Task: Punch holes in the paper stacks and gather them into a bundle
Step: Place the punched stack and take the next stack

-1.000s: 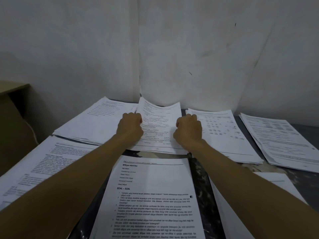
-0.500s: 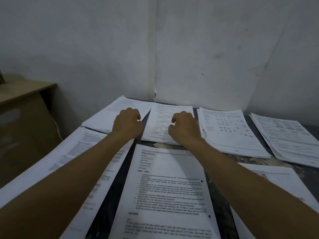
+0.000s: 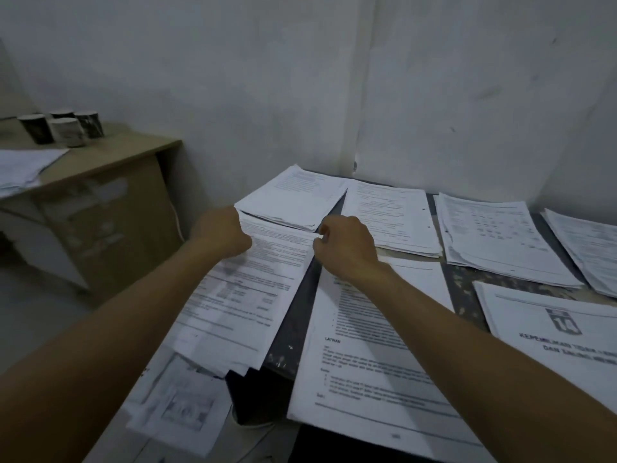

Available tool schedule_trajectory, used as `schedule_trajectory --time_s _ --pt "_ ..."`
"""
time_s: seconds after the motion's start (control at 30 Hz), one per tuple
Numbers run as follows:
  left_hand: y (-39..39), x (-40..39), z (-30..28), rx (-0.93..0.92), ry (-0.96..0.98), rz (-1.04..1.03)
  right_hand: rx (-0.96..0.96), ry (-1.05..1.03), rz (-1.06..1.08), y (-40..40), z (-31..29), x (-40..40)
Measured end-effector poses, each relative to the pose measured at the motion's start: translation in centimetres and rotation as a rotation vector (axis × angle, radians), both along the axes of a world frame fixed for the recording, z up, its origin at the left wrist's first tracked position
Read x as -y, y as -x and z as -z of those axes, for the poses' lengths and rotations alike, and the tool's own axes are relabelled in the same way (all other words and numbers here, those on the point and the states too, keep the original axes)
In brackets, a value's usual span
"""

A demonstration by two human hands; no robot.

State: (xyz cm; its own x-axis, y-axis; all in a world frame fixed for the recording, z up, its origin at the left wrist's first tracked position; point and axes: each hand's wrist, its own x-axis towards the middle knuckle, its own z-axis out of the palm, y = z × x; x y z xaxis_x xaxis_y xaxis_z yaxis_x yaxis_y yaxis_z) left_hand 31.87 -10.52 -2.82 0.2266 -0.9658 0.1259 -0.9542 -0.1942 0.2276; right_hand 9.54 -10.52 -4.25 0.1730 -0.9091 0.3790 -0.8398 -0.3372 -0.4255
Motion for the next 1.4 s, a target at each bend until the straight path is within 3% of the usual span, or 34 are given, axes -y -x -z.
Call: schedule_trajectory --time_s 0.23,0.47,0.83,1.0,1.17,1.4 --pt "-3.5 -2.5 1.3 0.013 -0.170 -0.031 -0.131 -0.003 -0.124 -3.7 1.1 -4.1" --pt "-3.3 -4.6 3.0 0.052 0.103 -0.055 -0.222 -0.213 -0.129 -7.0 1.9 -6.0" --pt "-4.2 -6.2 5.3 -0.265 0.331 -0.215 -0.318 -0.249 -0.042 -8.5 3.3 -7.0" --pt "-4.1 -6.7 5.1 -0.426 0.400 -0.211 -0.154 -0.314 -0.005 -8.6 3.6 -6.9" --pt "-4.6 -6.8 5.1 -0.674 0.479 -0.218 0.215 -0.319 0.080 -8.7 3.0 -6.7" --pt "-5.4 -6.4 5.5 -0.774 0.521 -0.213 0.740 -0.287 0.134 -7.6 2.2 -5.9"
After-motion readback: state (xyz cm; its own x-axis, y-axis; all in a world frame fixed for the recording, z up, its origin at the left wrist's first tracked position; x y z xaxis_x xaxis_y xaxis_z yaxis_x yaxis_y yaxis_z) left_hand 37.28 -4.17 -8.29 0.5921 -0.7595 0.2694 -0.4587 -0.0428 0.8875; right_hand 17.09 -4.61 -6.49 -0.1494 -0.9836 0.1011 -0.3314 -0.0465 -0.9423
